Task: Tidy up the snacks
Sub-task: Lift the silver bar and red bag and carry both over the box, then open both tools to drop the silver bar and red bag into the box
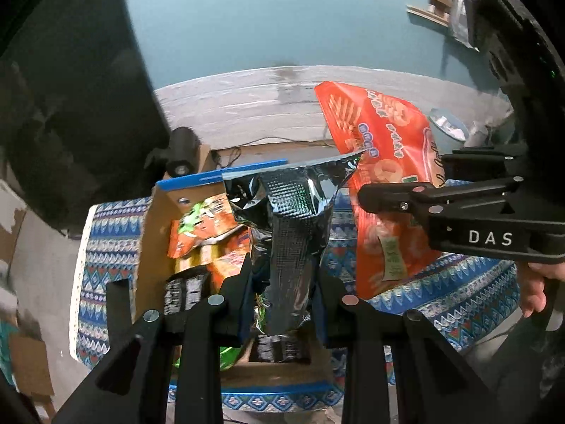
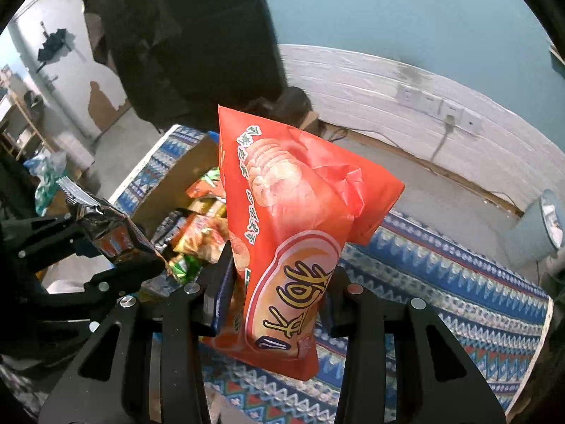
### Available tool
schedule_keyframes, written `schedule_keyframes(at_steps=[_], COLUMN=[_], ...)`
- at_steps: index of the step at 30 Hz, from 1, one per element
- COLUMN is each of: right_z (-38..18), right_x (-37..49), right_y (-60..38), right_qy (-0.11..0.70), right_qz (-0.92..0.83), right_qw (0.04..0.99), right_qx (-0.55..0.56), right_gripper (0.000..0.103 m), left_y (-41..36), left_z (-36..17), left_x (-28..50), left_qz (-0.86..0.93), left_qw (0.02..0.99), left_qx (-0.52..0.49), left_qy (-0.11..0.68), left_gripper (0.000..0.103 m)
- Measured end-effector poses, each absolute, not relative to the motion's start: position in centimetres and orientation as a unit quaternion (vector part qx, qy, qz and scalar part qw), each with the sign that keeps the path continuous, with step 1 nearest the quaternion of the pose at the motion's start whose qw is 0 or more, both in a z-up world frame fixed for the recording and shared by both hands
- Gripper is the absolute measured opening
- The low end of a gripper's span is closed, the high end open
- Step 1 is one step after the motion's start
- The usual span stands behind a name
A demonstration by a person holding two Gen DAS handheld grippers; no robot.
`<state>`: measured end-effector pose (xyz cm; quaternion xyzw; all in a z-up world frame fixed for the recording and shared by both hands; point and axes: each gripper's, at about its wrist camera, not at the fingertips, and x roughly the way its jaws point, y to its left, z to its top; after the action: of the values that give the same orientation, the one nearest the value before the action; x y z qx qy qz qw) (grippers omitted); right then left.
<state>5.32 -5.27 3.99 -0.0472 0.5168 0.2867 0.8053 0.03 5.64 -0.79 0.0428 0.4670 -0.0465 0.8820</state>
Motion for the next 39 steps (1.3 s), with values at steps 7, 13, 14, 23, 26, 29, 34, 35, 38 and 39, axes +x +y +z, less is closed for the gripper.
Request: schedule_keyframes(at_steps=[7,13,14,23,26,29,34,35,38,39], right_z=[2.9,1.5,1.3,-1.2,-1.6,-1.5,-0.8,-0.7,0.0,0.4], right_x=[6.3,7.2,7.2,8.2,8.4,8.7,8.7,8.8,8.9,8.8], right_y=[-1.6,1.1,1.5,4.2,4.7,5.1,4.6,4.5,3.7,3.3], right_qy=[0.526,0.538,0.54,0.562,0.566,0.567,0.556,0.554,0.547,0.543], right_qz=[0.306,0.318,0.319,0.33,0.341,0.347,0.338,0.336,0.328,0.324], right_qw=[0.792,0.778,0.776,0.756,0.749,0.747,0.759,0.761,0.77,0.774], right_qx=[-0.052,-0.061,-0.062,-0.057,-0.045,-0.035,-0.023,-0.022,-0.023,-0.022], right_gripper=[0.039,0.039,0.039,0.04,0.042,0.045,0.059,0.06,0.066,0.068], left_y=[9.3,12.1,12.4,15.0,15.3,15.6,15.6,15.6,15.5,15.4], left_z=[-1.9,-3.6,-3.8,-6.1,-6.4,-6.6,-6.2,-6.1,-5.7,-5.5], left_x=[0.2,0.7,0.7,1.3,1.4,1.5,1.3,1.2,0.9,0.8], left_qz=[-0.018,0.009,0.011,0.031,0.036,0.044,0.057,0.059,0.066,0.066], left_qw=[0.88,0.871,0.87,0.858,0.854,0.851,0.852,0.851,0.853,0.854], left_qx=[0.021,0.001,-0.001,-0.025,-0.032,-0.037,-0.031,-0.03,-0.026,-0.026], left_qy=[0.475,0.49,0.493,0.512,0.518,0.521,0.519,0.52,0.516,0.515], left_gripper=[0.028,0.028,0.028,0.028,0.028,0.032,0.061,0.063,0.071,0.072])
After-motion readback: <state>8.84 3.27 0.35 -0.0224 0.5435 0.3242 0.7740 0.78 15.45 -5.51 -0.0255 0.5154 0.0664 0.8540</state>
